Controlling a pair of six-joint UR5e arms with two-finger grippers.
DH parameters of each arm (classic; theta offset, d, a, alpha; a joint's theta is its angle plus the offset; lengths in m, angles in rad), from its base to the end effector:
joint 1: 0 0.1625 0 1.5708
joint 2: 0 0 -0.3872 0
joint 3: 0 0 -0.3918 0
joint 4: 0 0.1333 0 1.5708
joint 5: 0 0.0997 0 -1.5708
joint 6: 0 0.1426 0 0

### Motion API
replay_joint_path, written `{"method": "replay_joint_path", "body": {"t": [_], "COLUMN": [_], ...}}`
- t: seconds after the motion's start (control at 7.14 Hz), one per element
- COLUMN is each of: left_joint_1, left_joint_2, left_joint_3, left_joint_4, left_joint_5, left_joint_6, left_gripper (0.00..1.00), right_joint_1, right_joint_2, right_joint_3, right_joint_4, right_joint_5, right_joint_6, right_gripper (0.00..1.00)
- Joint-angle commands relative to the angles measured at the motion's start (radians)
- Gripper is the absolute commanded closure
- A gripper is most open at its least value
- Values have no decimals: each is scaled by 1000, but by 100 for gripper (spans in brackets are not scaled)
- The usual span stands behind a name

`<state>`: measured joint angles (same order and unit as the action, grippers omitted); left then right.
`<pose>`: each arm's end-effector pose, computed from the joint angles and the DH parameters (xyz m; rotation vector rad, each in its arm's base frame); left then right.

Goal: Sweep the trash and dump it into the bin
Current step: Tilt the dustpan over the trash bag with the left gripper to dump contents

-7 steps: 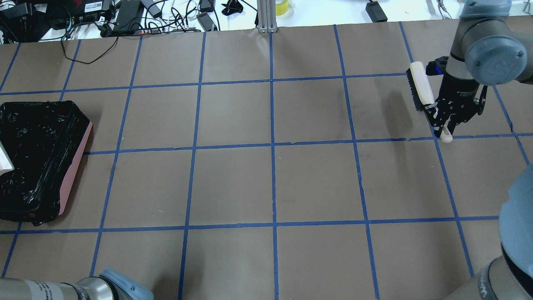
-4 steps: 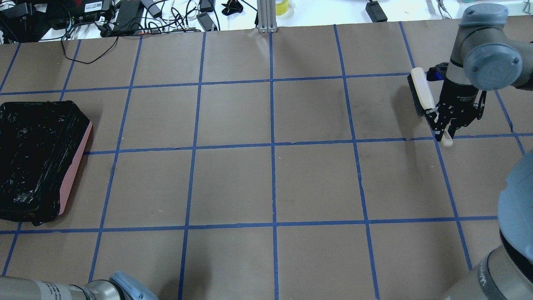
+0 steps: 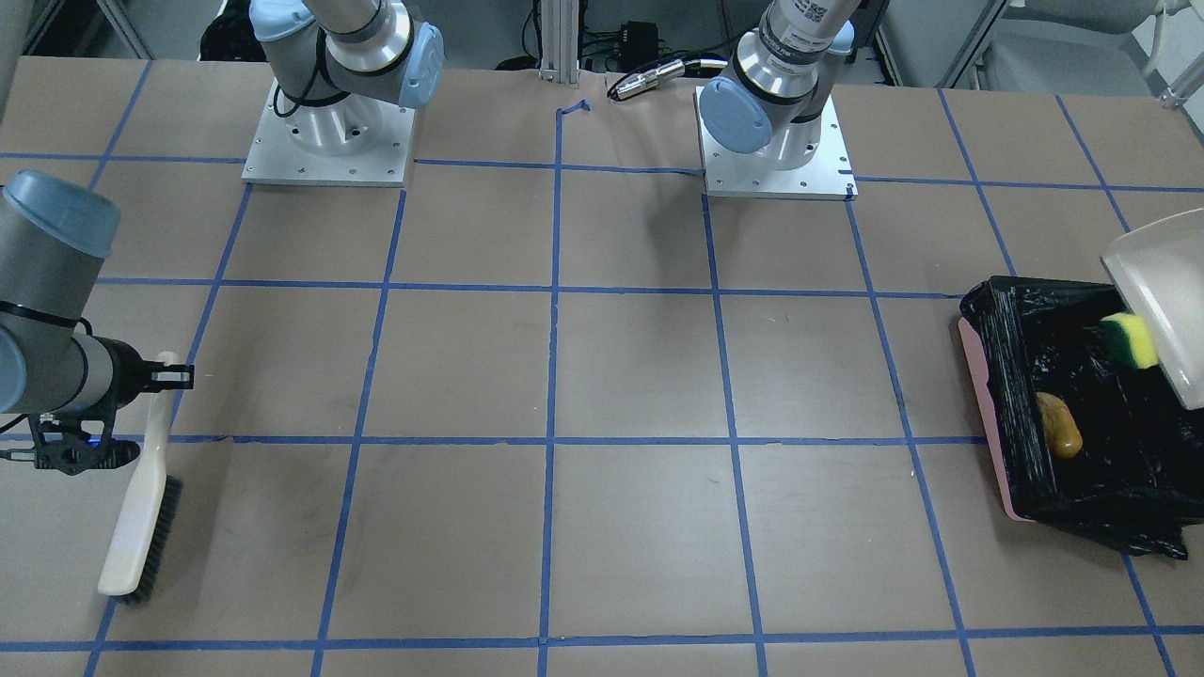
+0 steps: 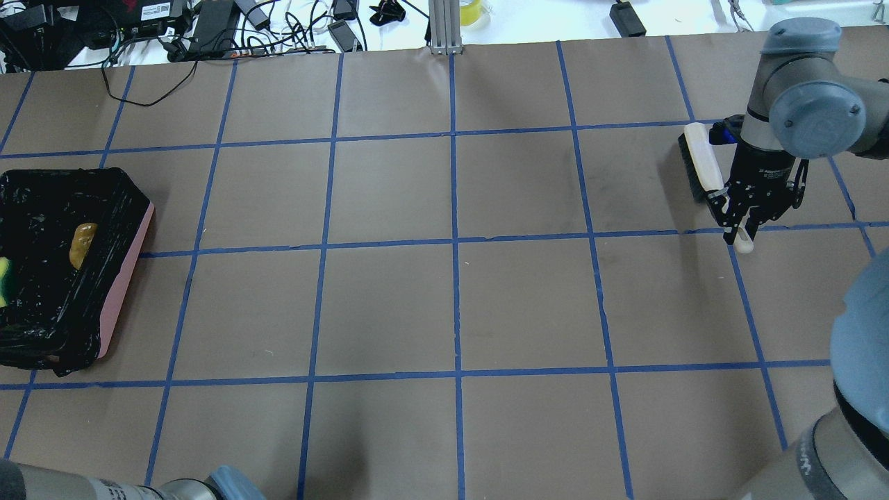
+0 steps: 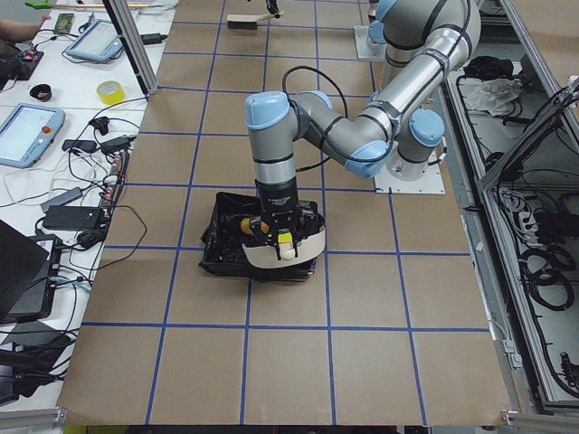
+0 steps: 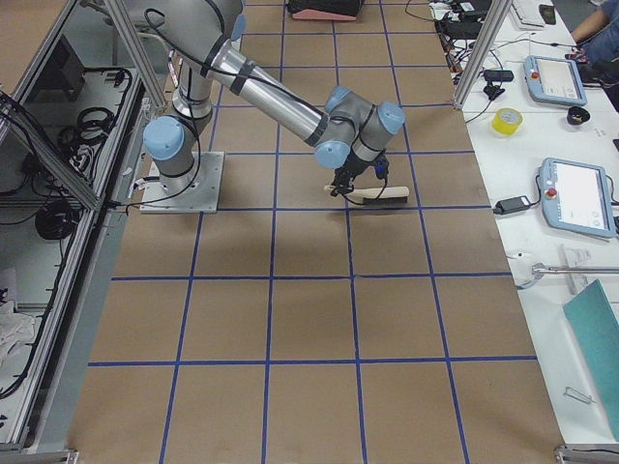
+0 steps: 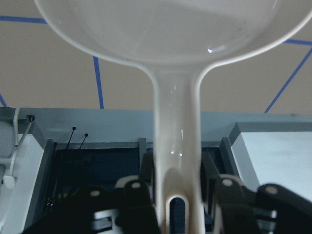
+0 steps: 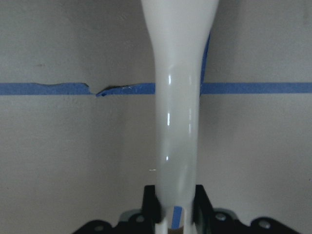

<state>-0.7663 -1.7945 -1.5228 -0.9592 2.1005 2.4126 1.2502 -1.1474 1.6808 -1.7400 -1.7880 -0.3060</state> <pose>0.3999 -0.4699 0.4021 1.7883 1.9426 0.7364 -0.0728 -0.5448 0.1507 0.0381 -2.9851 -0.6232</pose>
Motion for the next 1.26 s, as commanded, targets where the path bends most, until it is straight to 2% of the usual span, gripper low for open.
{"method": "replay_joint_path", "body": {"t": [0.0, 0.14, 0.28, 0.56, 0.84, 0.98, 1.12], "left_joint_1": [-22, -22, -22, -22, -24, -48, -103], "left_joint_2": [4, 4, -3, 33, 41, 31, 23], "left_joint_3": [-30, -17, 16, 61, 76, 72, 67], "left_joint_4": [108, 105, 87, -111, -281, -302, -303], "left_joint_5": [24, 12, -40, -289, -606, -655, -689], "left_joint_6": [91, 94, 89, 85, 38, -13, -65], "left_gripper": [100, 100, 100, 100, 100, 100, 100], "right_joint_1": [0, 0, 0, 12, 113, 188, 254], "right_joint_2": [1, -2, -8, -102, -262, -335, -386], "right_joint_3": [0, -1, -7, -26, -24, -30, -47], "right_joint_4": [1, -9, -7, 14, 71, 133, 148], "right_joint_5": [-5, -4, -5, 18, 56, 59, 68], "right_joint_6": [-5, -7, -8, -7, 17, 97, 161], "right_gripper": [12, 4, 0, 0, 0, 0, 0]}}
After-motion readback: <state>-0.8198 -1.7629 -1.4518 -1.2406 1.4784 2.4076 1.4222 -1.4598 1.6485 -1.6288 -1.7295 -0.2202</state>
